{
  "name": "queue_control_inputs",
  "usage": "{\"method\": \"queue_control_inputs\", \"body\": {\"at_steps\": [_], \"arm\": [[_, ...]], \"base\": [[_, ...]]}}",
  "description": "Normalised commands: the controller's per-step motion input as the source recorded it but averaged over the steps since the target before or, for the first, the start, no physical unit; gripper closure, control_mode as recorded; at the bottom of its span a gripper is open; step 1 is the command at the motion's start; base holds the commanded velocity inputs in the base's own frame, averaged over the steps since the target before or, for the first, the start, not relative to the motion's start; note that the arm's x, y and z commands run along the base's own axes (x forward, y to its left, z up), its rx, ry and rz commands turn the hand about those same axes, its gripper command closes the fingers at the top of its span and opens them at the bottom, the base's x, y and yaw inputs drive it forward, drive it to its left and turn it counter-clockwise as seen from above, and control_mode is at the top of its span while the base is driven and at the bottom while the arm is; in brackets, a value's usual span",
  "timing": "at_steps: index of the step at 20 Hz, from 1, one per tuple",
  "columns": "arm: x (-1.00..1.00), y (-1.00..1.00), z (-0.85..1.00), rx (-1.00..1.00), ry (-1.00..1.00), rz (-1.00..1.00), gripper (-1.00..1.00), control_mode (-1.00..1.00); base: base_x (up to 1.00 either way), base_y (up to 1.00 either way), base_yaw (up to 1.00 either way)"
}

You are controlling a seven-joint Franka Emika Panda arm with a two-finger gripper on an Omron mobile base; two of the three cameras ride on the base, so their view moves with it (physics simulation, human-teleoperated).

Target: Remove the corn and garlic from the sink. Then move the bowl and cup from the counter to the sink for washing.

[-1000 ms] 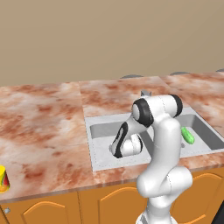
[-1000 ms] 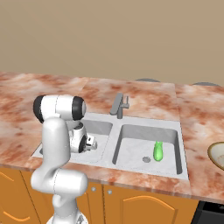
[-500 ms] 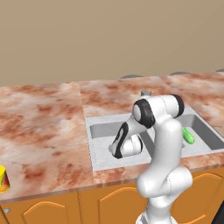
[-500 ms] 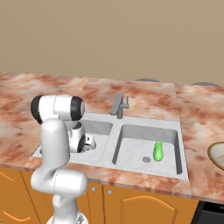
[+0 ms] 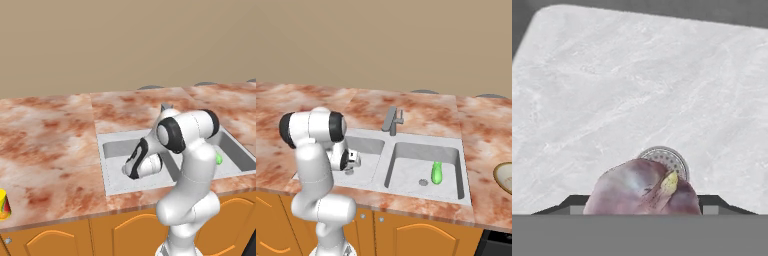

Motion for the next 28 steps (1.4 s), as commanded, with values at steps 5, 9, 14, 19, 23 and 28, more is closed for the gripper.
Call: {"method": "queue_control_inputs", "body": {"at_steps": [5,9,14,19,23,28], "arm": [[-0.06,0.01,0.39,-0.04,0.05,0.1,1.0,-1.0],[-0.08,0.02,0.4,0.0,0.04,0.12,1.0,-1.0],[-0.07,0.04,0.39,0.0,0.06,0.14,1.0,-1.0],[-0.07,0.04,0.39,0.0,0.09,0.16,1.0,-1.0],[-0.07,0.05,0.4,-0.02,0.08,0.17,1.0,-1.0],[-0.06,0.11,0.37,-0.03,0.08,0.18,1.0,-1.0]], "base": [[0.0,0.0,0.0],[0.0,0.0,0.0],[0.0,0.0,0.0],[0.0,0.0,0.0],[0.0,0.0,0.0],[0.0,0.0,0.0]]}}
